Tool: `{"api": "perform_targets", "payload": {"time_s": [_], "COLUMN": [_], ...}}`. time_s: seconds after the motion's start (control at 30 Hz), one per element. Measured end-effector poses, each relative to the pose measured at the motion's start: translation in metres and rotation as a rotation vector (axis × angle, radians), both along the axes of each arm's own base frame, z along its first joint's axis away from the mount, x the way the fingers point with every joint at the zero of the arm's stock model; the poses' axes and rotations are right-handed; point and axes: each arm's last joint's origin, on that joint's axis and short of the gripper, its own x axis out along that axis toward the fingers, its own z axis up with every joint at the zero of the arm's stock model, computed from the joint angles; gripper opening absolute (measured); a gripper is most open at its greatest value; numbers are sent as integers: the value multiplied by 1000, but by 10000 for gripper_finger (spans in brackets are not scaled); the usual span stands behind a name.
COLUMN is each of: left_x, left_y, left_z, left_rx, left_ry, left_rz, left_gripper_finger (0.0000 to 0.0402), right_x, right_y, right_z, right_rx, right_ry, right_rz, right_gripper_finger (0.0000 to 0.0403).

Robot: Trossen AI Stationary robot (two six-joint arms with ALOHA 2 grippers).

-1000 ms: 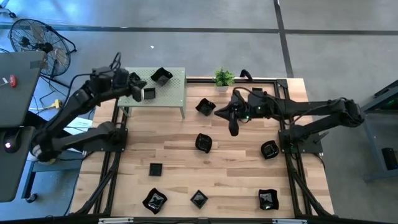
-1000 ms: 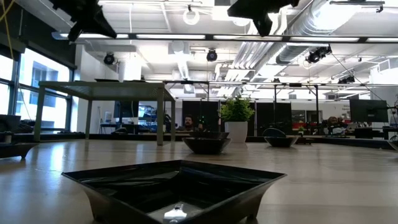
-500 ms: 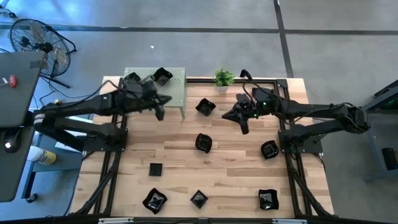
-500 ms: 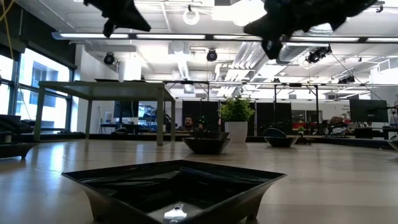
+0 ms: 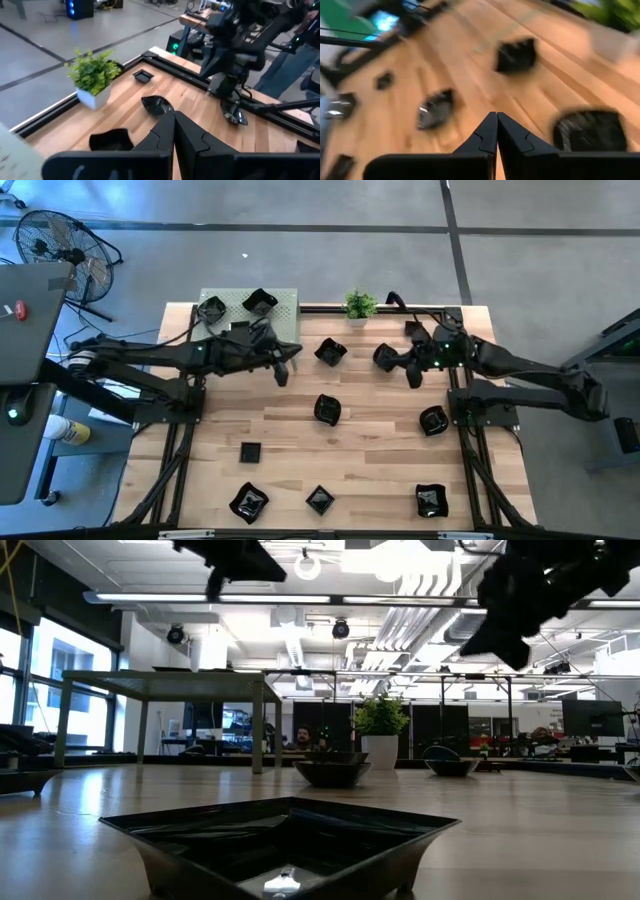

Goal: Pick & Place Mini shaped plates
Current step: Stack the black distorted square plate on top of the black distorted square plate on the shelf

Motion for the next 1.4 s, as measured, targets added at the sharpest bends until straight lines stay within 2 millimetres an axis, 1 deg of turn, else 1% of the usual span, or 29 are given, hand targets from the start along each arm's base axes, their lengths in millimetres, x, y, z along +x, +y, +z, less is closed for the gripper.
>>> {"api": "perform_targets", "payload": {"time_s": [0.1,0.17,0.27,0.33,0.47,0.53,0.67,0.8,0.9,1.0,1.1,1.23,1.4], "left_x": [15,25,34,37,37,34,24,17,11,8,6,5,5], "left_y": [-1,-1,-2,-3,-4,-5,-5,0,3,8,12,11,11], "left_z": [-6,-7,-8,-9,-8,-7,2,3,3,0,-2,-6,-7], "left_rx": [23,31,30,21,-15,-22,-20,-61,-78,-80,-72,-31,-21], "left_ry": [-18,-62,-119,-128,-145,-139,-158,-130,-90,-45,-22,31,48], "left_rz": [-53,-93,-134,-162,-220,-230,-238,-275,-311,-350,-351,-372,-357], "left_gripper_finger": [0,0,0,0,0,0,0,0,0,0,0,0,0], "right_x": [-6,-8,-8,-6,-5,-5,-3,0,11,28,46,68,85], "right_y": [-4,-8,-15,-21,-31,-34,-37,-40,-43,-42,-42,-45,-54], "right_z": [-8,-13,-18,-22,-30,-33,-37,-40,-38,-36,-37,-50,-70], "right_rx": [60,90,143,186,246,265,282,291,249,194,156,135,137], "right_ry": [80,128,149,163,204,220,240,239,175,93,24,-10,-20], "right_rz": [-90,-134,-190,-237,-400,-458,-506,-532,-497,-409,-358,-320,-304], "right_gripper_finger": [6,8,18,32,74,97,134,152,156,156,156,156,157]}}
